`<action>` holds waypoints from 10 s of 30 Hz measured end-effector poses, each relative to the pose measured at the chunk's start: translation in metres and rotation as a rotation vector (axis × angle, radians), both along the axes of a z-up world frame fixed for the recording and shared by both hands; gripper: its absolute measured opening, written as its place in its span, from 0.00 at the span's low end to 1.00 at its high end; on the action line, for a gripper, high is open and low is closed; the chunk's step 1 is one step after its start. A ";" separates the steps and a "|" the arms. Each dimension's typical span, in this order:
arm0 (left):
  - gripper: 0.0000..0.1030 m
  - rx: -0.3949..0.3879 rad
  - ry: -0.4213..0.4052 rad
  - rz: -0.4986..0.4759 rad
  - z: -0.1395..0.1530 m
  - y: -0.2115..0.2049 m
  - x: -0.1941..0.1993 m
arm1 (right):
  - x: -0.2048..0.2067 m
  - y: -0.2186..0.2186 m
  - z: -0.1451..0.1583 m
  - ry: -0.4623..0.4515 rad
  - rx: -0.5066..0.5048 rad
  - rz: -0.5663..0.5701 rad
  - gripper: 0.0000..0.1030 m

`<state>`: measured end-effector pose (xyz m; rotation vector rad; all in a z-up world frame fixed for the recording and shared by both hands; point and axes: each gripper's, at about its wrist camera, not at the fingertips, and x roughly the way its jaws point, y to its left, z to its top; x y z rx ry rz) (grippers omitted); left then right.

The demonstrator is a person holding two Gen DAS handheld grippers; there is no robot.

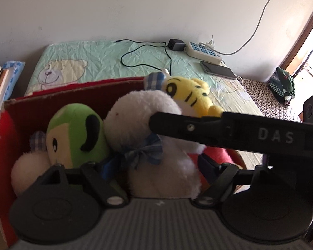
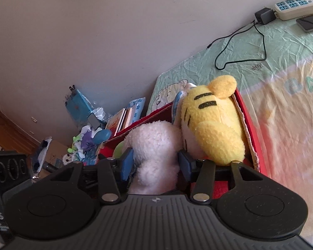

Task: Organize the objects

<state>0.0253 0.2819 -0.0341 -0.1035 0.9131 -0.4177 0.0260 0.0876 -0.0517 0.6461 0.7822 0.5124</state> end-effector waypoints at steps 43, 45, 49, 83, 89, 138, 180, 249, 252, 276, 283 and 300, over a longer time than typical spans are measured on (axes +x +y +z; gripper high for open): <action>0.90 0.370 -0.075 0.106 0.031 -0.095 -0.070 | -0.092 -0.095 0.031 -0.045 -0.501 -0.289 0.60; 0.90 0.382 -0.079 0.104 0.030 -0.111 -0.074 | -0.096 -0.104 0.031 -0.050 -0.541 -0.302 0.61; 0.90 0.399 -0.076 0.085 0.024 -0.141 -0.078 | -0.099 -0.123 0.026 -0.023 -0.657 -0.331 0.61; 0.86 0.432 0.107 0.216 -0.020 -0.199 -0.083 | -0.088 -0.169 -0.008 0.117 -0.632 -0.247 0.61; 0.85 0.434 0.106 0.266 -0.015 -0.173 -0.090 | -0.087 -0.142 -0.005 0.126 -0.621 -0.196 0.61; 0.90 0.400 0.037 0.378 0.032 0.015 -0.056 | -0.078 0.018 0.059 0.004 -0.632 -0.174 0.66; 0.93 0.395 0.032 0.385 0.030 0.028 -0.066 | -0.090 0.023 0.056 -0.007 -0.587 -0.164 0.59; 0.95 0.366 0.012 0.365 0.025 0.031 -0.054 | -0.072 0.031 0.049 -0.013 -0.563 -0.155 0.59; 0.95 0.361 0.016 0.370 0.025 0.032 -0.054 | -0.072 0.031 0.048 -0.011 -0.557 -0.151 0.58; 0.95 0.369 0.010 0.355 0.025 0.028 -0.055 | -0.076 0.030 0.050 -0.015 -0.524 -0.137 0.55; 0.95 0.371 0.011 0.357 0.024 0.028 -0.054 | -0.075 0.029 0.049 -0.014 -0.524 -0.139 0.55; 0.95 0.372 0.004 0.352 0.028 0.031 -0.043 | -0.063 0.027 0.060 -0.041 -0.530 -0.162 0.55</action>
